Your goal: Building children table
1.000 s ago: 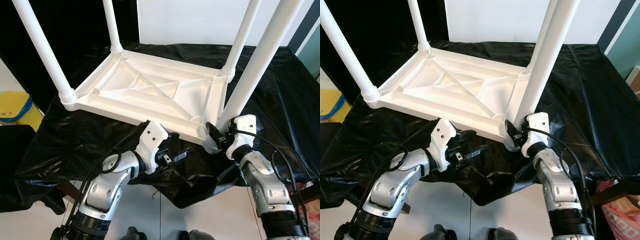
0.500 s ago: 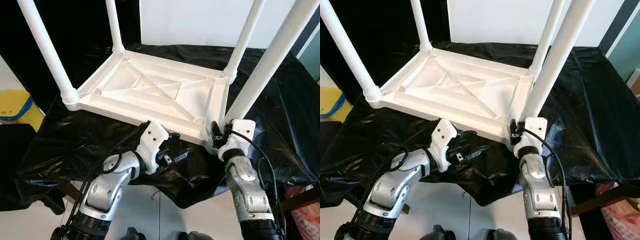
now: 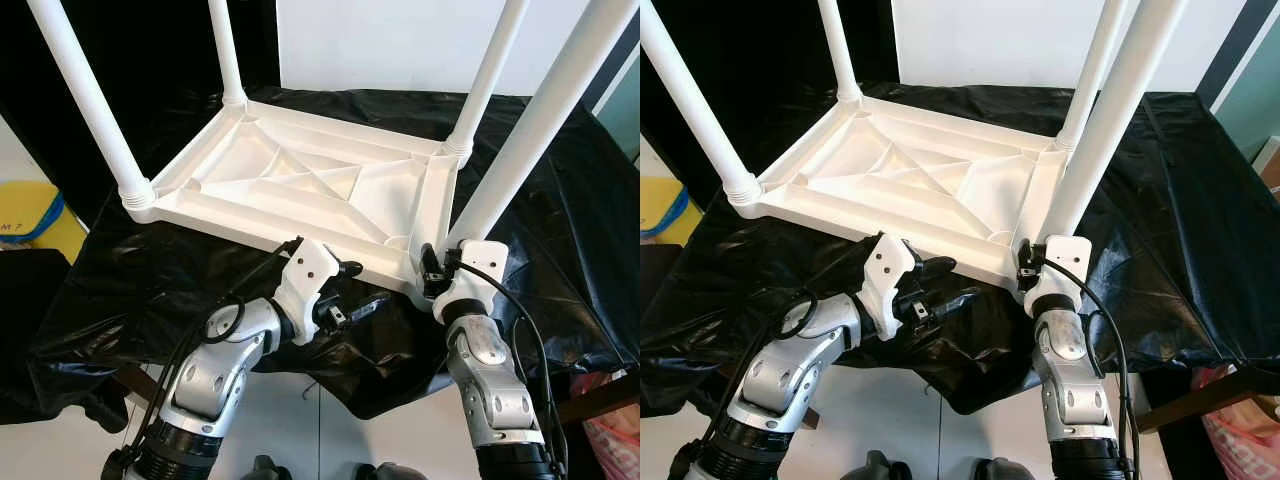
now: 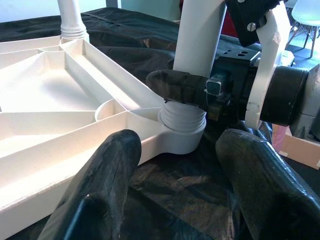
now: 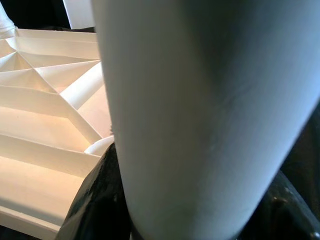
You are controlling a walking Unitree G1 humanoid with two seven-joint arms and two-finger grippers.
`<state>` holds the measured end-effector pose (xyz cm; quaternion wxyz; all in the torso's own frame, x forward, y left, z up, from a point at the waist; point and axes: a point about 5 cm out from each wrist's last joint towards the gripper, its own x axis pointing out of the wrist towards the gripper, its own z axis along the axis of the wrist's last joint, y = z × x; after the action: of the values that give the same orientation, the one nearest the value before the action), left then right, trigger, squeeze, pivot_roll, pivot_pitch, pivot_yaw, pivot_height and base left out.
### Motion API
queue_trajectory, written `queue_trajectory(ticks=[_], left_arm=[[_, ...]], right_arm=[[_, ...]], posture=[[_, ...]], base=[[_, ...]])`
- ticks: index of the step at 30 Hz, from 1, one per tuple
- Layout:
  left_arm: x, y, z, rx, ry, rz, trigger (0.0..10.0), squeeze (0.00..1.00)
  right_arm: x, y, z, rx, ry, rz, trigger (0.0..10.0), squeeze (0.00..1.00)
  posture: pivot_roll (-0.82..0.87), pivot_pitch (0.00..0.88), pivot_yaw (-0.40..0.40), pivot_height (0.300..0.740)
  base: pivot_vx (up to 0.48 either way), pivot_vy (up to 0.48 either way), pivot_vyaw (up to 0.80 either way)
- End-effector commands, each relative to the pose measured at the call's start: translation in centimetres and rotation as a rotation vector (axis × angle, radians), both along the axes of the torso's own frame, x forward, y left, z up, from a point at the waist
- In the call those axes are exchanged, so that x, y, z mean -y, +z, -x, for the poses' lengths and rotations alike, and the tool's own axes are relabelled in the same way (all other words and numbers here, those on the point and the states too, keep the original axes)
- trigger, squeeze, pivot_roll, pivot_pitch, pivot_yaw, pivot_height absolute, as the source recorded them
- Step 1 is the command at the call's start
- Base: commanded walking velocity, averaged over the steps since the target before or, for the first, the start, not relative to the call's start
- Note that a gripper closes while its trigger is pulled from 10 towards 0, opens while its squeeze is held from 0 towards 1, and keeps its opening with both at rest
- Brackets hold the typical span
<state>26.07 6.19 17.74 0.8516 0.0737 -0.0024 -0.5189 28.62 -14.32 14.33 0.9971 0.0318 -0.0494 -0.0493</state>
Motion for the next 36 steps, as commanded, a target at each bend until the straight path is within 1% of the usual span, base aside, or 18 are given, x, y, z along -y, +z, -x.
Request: queue_trajectory(ticks=[1, 3, 4, 7, 9, 11, 15, 17, 19, 20, 21, 26, 27, 30, 32, 34, 35, 36], left_arm=[[0.1, 0.0, -0.1, 0.002, 0.02, 0.002, 10.0, 0.0], [0.1, 0.0, -0.1, 0.003, 0.022, 0.002, 10.0, 0.0], [0.1, 0.0, -0.1, 0.004, 0.024, 0.003, 10.0, 0.0], [0.1, 0.0, -0.1, 0.005, 0.027, 0.003, 10.0, 0.0], [0.1, 0.0, -0.1, 0.006, 0.03, 0.005, 10.0, 0.0], [0.1, 0.0, -0.1, 0.006, 0.029, 0.004, 10.0, 0.0], [0.1, 0.0, -0.2, 0.009, 0.03, 0.003, 10.0, 0.0], [0.1, 0.0, -0.2, 0.01, 0.029, 0.003, 10.0, 0.0], [0.1, 0.0, -0.2, 0.01, 0.029, 0.003, 10.0, 0.0], [0.1, 0.0, -0.2, 0.01, 0.028, 0.003, 10.0, 0.0], [0.1, 0.0, -0.2, 0.01, 0.028, 0.003, 10.0, 0.0], [0.1, 0.0, -0.2, 0.008, 0.025, 0.002, 10.0, 0.0], [0.1, 0.0, -0.2, 0.008, 0.025, 0.002, 10.0, 0.0], [0.1, 0.1, -0.2, 0.009, 0.019, 0.0, 10.0, 0.0], [0.1, 0.1, -0.2, 0.01, 0.018, -0.003, 10.0, 0.0], [0.1, 0.2, -0.2, 0.011, 0.018, -0.003, 10.0, 0.0], [0.0, 0.2, -0.2, 0.011, 0.019, -0.004, 10.0, 0.0], [0.0, 0.2, -0.2, 0.011, 0.019, -0.004, 10.0, 0.0]], right_arm=[[0.0, -1.1, 0.3, -0.056, -0.005, -0.007, 10.0, 0.0], [-0.1, -0.9, 0.2, -0.05, 0.002, -0.004, 10.0, 0.0], [-0.2, -0.8, 0.2, -0.041, 0.01, -0.001, 10.0, 1.0], [-0.2, -0.6, 0.2, -0.031, 0.026, 0.006, 10.0, 1.0], [0.0, -0.4, 0.3, -0.016, 0.078, 0.013, 10.0, 1.0], [0.5, -0.1, 0.3, 0.001, 0.159, 0.03, 10.0, 1.0], [1.1, 0.1, 0.2, 0.01, 0.211, 0.049, 10.0, 1.0], [1.9, 0.2, 0.1, 0.018, 0.258, 0.074, 10.0, 1.0], [1.9, 0.2, 0.1, 0.018, 0.258, 0.074, 10.0, 1.0], [2.3, 0.2, 0.0, 0.014, 0.293, 0.085, 10.0, 0.0], [2.3, 0.2, 0.0, 0.014, 0.293, 0.085, 10.0, 0.0], [2.7, 0.2, -0.8, -0.01, 0.411, 0.135, 10.0, 0.0], [2.7, 0.2, -0.8, -0.01, 0.411, 0.135, 10.0, 0.0], [1.8, -0.1, -1.4, -0.039, 0.548, 0.189, 10.0, 0.0], [1.4, -0.3, -1.7, -0.049, 0.585, 0.218, 10.0, 0.0], [1.4, -0.4, -1.8, -0.047, 0.583, 0.236, 10.0, 0.0], [1.3, -0.4, -1.9, -0.045, 0.58, 0.248, 3.6, 0.0], [1.3, -0.4, -1.9, -0.045, 0.58, 0.248, 3.6, 0.0]], posture=[[-0.1, 0.1, -0.023, 0.74], [-0.1, 0.101, -0.024, 0.74], [-0.1, 0.1, -0.026, 0.74], [-0.1, 0.101, -0.026, 0.74], [-0.1, 0.102, -0.027, 0.74], [-0.1, 0.103, -0.026, 0.74], [-0.11, 0.103, -0.024, 0.74], [-0.11, 0.105, -0.023, 0.74], [-0.11, 0.105, -0.023, 0.74], [-0.11, 0.104, -0.022, 0.74], [-0.11, 0.104, -0.022, 0.74], [-0.11, 0.102, -0.016, 0.74], [-0.11, 0.102, -0.016, 0.74], [-0.1, 0.103, -0.014, 0.74], [-0.1, 0.102, -0.013, 0.74], [-0.09, 0.103, -0.014, 0.74], [-0.09, 0.103, -0.014, 0.74], [-0.09, 0.103, -0.014, 0.74]], base=[[0.0, 0.0, 0.0], [0.0, 0.0, 0.0], [0.0, 0.0, 0.0], [0.0, 0.0, 0.0], [0.0, 0.0, 0.0], [0.0, 0.0, 0.0], [0.0, 0.0, 0.0], [0.0, 0.0, 0.0], [0.0, 0.0, 0.0], [0.0, 0.0, 0.0], [0.0, 0.0, 0.0], [0.0, 0.0, 0.0], [0.0, 0.0, 0.0], [0.0, 0.0, 0.0], [0.0, 0.0, 0.0], [0.0, 0.0, 0.0], [0.0, 0.0, 0.0], [0.0, 0.0, 0.0]])
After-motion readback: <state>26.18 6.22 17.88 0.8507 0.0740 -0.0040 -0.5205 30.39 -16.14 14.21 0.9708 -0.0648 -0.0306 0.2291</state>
